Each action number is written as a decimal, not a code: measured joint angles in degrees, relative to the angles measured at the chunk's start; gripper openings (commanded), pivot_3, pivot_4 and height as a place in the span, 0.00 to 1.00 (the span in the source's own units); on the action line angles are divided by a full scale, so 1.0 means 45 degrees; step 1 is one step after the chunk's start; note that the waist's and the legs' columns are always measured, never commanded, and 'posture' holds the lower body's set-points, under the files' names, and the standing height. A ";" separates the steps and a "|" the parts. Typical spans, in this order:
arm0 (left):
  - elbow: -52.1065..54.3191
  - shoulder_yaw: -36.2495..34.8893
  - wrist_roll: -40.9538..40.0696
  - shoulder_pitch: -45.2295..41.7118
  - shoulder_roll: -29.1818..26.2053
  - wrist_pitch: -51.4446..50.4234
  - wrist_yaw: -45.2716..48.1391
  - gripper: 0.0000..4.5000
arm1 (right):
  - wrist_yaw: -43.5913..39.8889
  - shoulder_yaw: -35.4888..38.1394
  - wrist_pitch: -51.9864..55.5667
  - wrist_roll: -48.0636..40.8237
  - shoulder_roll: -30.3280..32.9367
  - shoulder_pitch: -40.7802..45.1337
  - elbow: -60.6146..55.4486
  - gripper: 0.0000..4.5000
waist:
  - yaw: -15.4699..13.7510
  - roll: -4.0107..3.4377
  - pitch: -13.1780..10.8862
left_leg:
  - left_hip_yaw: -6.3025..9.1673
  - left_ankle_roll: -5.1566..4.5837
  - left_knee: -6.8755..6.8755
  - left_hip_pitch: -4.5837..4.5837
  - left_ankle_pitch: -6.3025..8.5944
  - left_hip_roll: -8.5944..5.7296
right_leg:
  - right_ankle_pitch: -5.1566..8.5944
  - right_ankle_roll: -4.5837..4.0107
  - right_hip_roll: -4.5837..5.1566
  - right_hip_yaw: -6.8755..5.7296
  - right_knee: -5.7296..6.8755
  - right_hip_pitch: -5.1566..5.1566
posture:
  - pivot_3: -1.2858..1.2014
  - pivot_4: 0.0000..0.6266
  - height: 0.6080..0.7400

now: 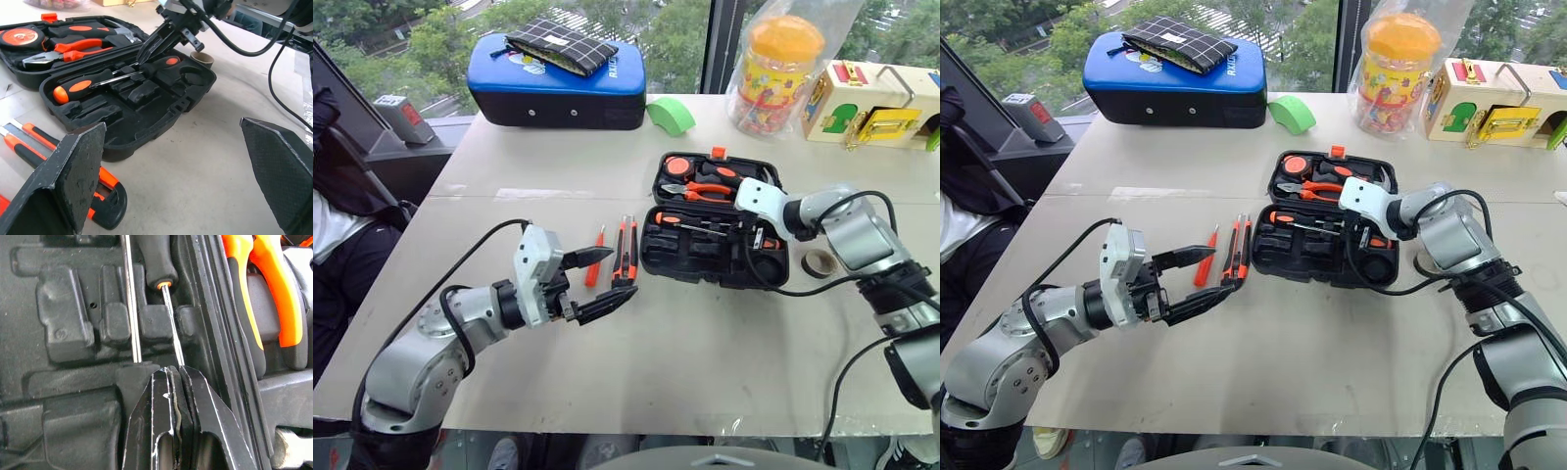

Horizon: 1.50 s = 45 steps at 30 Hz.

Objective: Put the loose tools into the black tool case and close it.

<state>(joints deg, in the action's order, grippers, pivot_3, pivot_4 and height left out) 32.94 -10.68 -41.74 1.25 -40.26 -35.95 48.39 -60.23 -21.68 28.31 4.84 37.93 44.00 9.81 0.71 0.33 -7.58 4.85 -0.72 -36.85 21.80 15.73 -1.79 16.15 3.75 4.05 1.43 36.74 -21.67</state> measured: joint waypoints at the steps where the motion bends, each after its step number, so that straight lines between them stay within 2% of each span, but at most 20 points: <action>1: 0.0014 0.0001 0.0001 0.0024 0.0000 0.0001 -0.0017 1.00 | 0.0108 0.0038 0.0017 0.0005 -0.0013 -0.0042 -0.0034 0.01 | 0.0004 0.0000 0.0000 | -0.0001 0.0000 0.0001 -0.0001 0.0000 0.0000 | 0.0000 0.0000 0.0000 0.0001 0.0000 0.0000 | 0.52 0.24 1.00; 4: 0.0018 0.0003 0.0003 0.0041 0.0002 0.0015 -0.0060 1.00 | 0.0532 0.0466 0.0169 -0.0204 -0.0171 -0.0257 -0.0096 0.01 | 0.0000 0.0000 -0.0001 | -0.0002 0.0004 0.0002 0.0001 -0.0002 0.0000 | 0.0000 0.0000 0.0000 0.0003 0.0000 0.0000 | 0.52 0.24 1.00; 8: 0.0018 0.0004 0.0005 0.0164 0.0004 0.0036 -0.0182 1.00 | 0.0959 0.3181 0.2033 -0.2437 -0.0866 -0.0667 -0.1639 0.01 | -0.0001 -0.0004 -0.0003 | 0.0001 0.0005 0.0003 0.0004 -0.0003 0.0001 | 0.0000 0.0000 0.0002 0.0009 0.0001 0.0000 | 0.52 0.24 1.00; 10: 0.0015 0.0008 0.0007 0.0190 0.0013 0.0051 -0.0231 1.00 | 0.1778 0.4735 0.2565 -0.3334 -0.1510 -0.1354 -0.2941 0.01 | -0.0028 0.0029 0.0021 | 0.0022 0.0005 0.0016 -0.0002 -0.0003 0.0006 | 0.0000 0.0000 0.0000 -0.0005 0.0005 0.0004 | 0.52 0.24 1.00; 12: 0.0014 0.0003 0.0005 0.0194 0.0033 0.0059 -0.0308 1.00 | 0.2903 0.5534 0.2664 -0.3649 -0.2291 -0.2581 -0.4073 0.01 | -0.0061 0.0074 0.0052 | 0.0038 0.0006 0.0036 -0.0004 -0.0003 0.0005 | 0.0000 -0.0001 0.0001 -0.0020 0.0003 0.0004 | 0.52 0.24 1.00; 17: 0.0014 -0.0003 -0.0005 0.0193 0.0076 0.0060 -0.0516 1.00 | 0.5562 0.5341 0.2712 -0.3345 -0.4036 -0.5184 -0.5301 0.01 | 0.0014 0.0021 0.0020 | -0.0017 0.0015 0.0043 -0.0013 -0.0010 -0.0008 | 0.0000 0.0000 0.0008 0.0040 0.0018 -0.0015 | 0.52 0.24 1.00; 20: 0.0011 -0.0003 -0.0005 0.0191 0.0075 0.0060 -0.0532 1.00 | 0.7115 0.4918 0.2216 -0.2518 -0.4590 -0.5621 -0.5447 0.01 | 0.0053 0.0025 0.0026 | -0.0017 0.0027 0.0047 -0.0034 -0.0017 -0.0004 | -0.0002 -0.0002 -0.0006 0.0037 0.0033 -0.0011 | 0.52 0.24 1.00; 24: -0.0043 -0.0003 0.0002 0.0168 0.0073 0.0061 -0.0529 1.00 | 0.8057 0.3872 0.1709 -0.1581 -0.4720 -0.5979 -0.5019 0.01 | 0.0037 0.0022 0.0028 | -0.0014 0.0039 0.0053 -0.0036 -0.0025 -0.0007 | -0.0002 -0.0004 -0.0019 0.0016 0.0037 -0.0012 | 0.52 0.24 1.00; 35: -0.0229 0.0068 0.0385 0.0022 0.0096 0.0370 -0.0533 1.00 | 0.7562 0.2063 0.1673 -0.0257 -0.3095 -0.5150 -0.4452 0.01 | 0.0019 0.0108 0.0103 | -0.0023 0.0021 0.0058 -0.0091 -0.0015 0.0001 | 0.0000 -0.0007 -0.0068 -0.0002 0.0035 0.0023 | 0.52 0.24 1.00; 38: -0.0234 0.0061 0.0548 0.0194 0.0286 0.0452 -0.0809 1.00 | 0.7473 0.2758 0.1481 -0.0802 -0.3374 -0.5611 -0.4884 0.01 | -0.0016 0.0120 0.0110 | -0.0012 0.0021 0.0068 -0.0084 -0.0015 0.0003 | 0.0000 -0.0007 -0.0021 0.0011 0.0023 0.0021 | 0.52 0.24 1.00; 41: -0.0395 -0.0009 0.0724 0.0268 0.0854 0.0296 -0.1852 1.00 | 0.6824 0.3849 0.1235 -0.2384 -0.3726 -0.6472 -0.6057 0.01 | -0.0012 0.0079 0.0084 | 0.0003 0.0021 0.0068 -0.0035 -0.0015 0.0002 | -0.0001 -0.0004 -0.0016 0.0020 0.0019 -0.0001 | 0.52 0.24 1.00; 43: -0.0502 -0.0045 0.1053 0.0302 0.1526 0.0059 -0.3196 1.00 | 0.5864 0.4849 0.1031 -0.4002 -0.3542 -0.6886 -0.7510 0.12 | -0.0014 0.0043 0.0062 | 0.0004 0.0008 0.0066 -0.0030 -0.0008 0.0001 | -0.0002 -0.0003 -0.0013 0.0020 0.0019 -0.0002 | 0.52 0.24 1.00; 45: -0.0533 -0.0123 0.1162 0.0332 0.1839 -0.0176 -0.3964 1.00 | 0.5154 0.5372 0.1139 -0.4810 -0.2794 -0.7005 -0.8370 0.29 | -0.0015 0.0050 0.0066 | 0.0006 -0.0019 0.0065 -0.0035 0.0008 0.0001 | -0.0002 -0.0002 -0.0014 0.0014 0.0017 0.0002 | 0.52 0.24 1.00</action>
<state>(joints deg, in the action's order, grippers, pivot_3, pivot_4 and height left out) 30.54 -11.24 -36.51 2.75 -31.99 -36.74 30.56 -37.04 2.50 33.43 -16.81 25.36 12.48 -27.85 0.64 0.55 -7.28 4.87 -0.80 -36.56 21.64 15.77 -1.79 16.14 3.74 3.98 1.50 36.82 -21.66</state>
